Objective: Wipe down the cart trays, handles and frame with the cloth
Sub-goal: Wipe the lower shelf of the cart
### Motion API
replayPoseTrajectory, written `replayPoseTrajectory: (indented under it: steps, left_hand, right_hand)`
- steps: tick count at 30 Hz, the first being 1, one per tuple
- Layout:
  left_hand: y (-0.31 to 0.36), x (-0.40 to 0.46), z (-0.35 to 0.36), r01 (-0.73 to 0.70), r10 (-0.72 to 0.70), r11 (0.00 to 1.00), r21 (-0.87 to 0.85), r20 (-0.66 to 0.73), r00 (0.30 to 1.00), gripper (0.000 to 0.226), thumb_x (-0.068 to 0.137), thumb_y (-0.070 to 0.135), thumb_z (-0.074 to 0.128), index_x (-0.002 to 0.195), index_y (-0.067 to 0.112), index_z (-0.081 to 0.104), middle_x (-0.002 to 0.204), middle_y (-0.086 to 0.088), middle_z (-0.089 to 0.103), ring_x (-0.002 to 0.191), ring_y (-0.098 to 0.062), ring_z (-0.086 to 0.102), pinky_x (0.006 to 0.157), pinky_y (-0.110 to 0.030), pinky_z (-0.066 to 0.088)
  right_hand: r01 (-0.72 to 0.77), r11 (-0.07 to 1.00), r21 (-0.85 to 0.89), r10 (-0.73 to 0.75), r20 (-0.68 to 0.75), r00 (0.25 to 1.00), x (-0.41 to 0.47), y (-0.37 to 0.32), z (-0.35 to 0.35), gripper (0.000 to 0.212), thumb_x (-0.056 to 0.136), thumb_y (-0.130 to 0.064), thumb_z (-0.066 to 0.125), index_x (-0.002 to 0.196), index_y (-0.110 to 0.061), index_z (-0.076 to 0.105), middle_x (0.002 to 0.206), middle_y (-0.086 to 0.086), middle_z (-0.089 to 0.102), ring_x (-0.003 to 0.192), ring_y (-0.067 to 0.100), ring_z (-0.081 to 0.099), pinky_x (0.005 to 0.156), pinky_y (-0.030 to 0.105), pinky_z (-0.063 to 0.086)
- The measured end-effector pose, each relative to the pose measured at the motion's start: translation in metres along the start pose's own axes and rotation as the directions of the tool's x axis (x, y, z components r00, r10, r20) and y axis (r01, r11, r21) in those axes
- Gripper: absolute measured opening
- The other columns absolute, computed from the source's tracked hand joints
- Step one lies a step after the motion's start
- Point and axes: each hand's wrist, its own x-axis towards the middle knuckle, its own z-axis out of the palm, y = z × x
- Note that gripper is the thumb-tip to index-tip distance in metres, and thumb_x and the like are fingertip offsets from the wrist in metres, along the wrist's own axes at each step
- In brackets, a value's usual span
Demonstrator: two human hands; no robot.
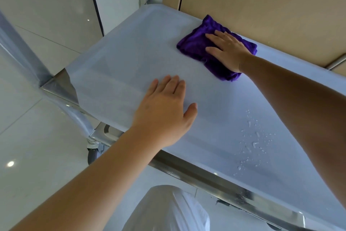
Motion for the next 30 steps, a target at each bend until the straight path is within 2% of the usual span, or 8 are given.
replayPoseTrajectory:
  steps: [8, 12, 19, 22, 25, 27, 28, 30]
  left_hand:
    - [0.000, 0.003, 0.000, 0.017, -0.017, 0.999, -0.035, -0.017, 1.000, 0.065, 0.094, 0.044, 0.033, 0.149, 0.015, 0.015, 0.157, 0.000, 0.010, 0.144, -0.013, 0.004, 0.114, -0.027, -0.001]
    - [-0.001, 0.005, 0.003, 0.033, -0.033, 0.999, -0.009, 0.011, 0.999, 0.067, 0.092, 0.047, 0.029, 0.149, 0.017, 0.010, 0.157, 0.001, 0.005, 0.144, -0.013, 0.000, 0.114, -0.028, -0.001]
    - [0.000, 0.009, 0.003, 0.063, -0.067, 0.997, 0.047, 0.071, 0.995, 0.067, 0.094, 0.051, 0.023, 0.149, 0.022, -0.001, 0.158, 0.002, -0.006, 0.144, -0.013, -0.008, 0.114, -0.029, -0.004]
    - [0.001, 0.010, 0.002, 0.063, -0.066, 0.997, 0.040, 0.065, 0.996, 0.067, 0.094, 0.051, 0.023, 0.149, 0.022, 0.000, 0.158, 0.002, -0.005, 0.144, -0.013, -0.008, 0.114, -0.028, -0.004]
    - [0.002, 0.009, 0.003, 0.061, -0.063, 0.998, 0.026, 0.048, 0.997, 0.066, 0.094, 0.050, 0.025, 0.149, 0.022, 0.002, 0.158, 0.002, -0.003, 0.144, -0.013, -0.006, 0.114, -0.028, -0.002]
    - [0.002, 0.008, 0.005, 0.062, -0.063, 0.998, 0.026, 0.043, 0.997, 0.066, 0.093, 0.050, 0.025, 0.149, 0.021, 0.003, 0.158, 0.002, -0.003, 0.144, -0.013, -0.006, 0.114, -0.029, -0.002]
    - [0.002, 0.008, 0.005, 0.061, -0.062, 0.998, 0.026, 0.042, 0.997, 0.066, 0.093, 0.050, 0.025, 0.148, 0.021, 0.003, 0.158, 0.001, -0.003, 0.144, -0.014, -0.006, 0.114, -0.029, -0.001]
    - [0.002, 0.008, 0.005, 0.060, -0.061, 0.998, 0.031, 0.041, 0.997, 0.067, 0.093, 0.051, 0.025, 0.148, 0.022, 0.002, 0.157, 0.001, -0.004, 0.143, -0.014, -0.006, 0.114, -0.029, -0.001]
  right_hand:
    - [-0.219, 0.975, 0.044, 0.221, -0.045, 0.974, 0.014, -0.005, -0.004, 0.062, 0.094, -0.060, 0.021, 0.150, -0.033, 0.014, 0.159, 0.002, 0.007, 0.146, 0.027, 0.003, 0.116, 0.046, 0.010]
    - [-0.323, 0.943, 0.079, 0.328, -0.049, 0.944, 0.013, -0.011, -0.003, 0.064, 0.093, -0.061, 0.021, 0.150, -0.033, 0.014, 0.159, 0.004, 0.006, 0.145, 0.031, 0.002, 0.115, 0.048, 0.011]
    - [-0.607, 0.784, 0.130, 0.606, 0.057, 0.794, 0.013, -0.024, -0.009, 0.067, 0.094, -0.059, 0.018, 0.151, -0.028, 0.004, 0.159, 0.009, -0.003, 0.143, 0.040, -0.003, 0.115, 0.050, 0.006]
    - [-0.667, 0.739, 0.092, 0.660, 0.093, 0.745, 0.008, -0.022, -0.016, 0.069, 0.093, -0.062, 0.016, 0.151, -0.027, 0.001, 0.158, 0.012, 0.000, 0.142, 0.043, 0.005, 0.114, 0.050, 0.011]
    - [-0.611, 0.789, -0.070, 0.614, 0.061, 0.787, 0.000, -0.016, -0.027, 0.078, 0.091, -0.067, 0.012, 0.150, -0.018, 0.021, 0.149, 0.017, 0.030, 0.132, 0.039, 0.034, 0.103, 0.043, 0.031]
    - [-0.521, 0.828, -0.207, 0.527, -0.029, 0.849, -0.003, -0.008, -0.041, 0.084, 0.089, -0.071, 0.013, 0.139, -0.009, 0.041, 0.140, 0.017, 0.044, 0.126, 0.035, 0.043, 0.098, 0.039, 0.035]
    - [-0.470, 0.844, -0.258, 0.461, -0.100, 0.882, -0.004, -0.001, -0.048, 0.085, 0.088, -0.073, 0.017, 0.132, -0.007, 0.048, 0.135, 0.018, 0.048, 0.123, 0.035, 0.045, 0.096, 0.038, 0.037]
    - [-0.284, 0.899, -0.333, 0.199, -0.268, 0.943, -0.005, 0.015, -0.054, 0.085, 0.085, -0.074, 0.021, 0.120, -0.006, 0.058, 0.123, 0.020, 0.052, 0.115, 0.035, 0.047, 0.091, 0.040, 0.038]
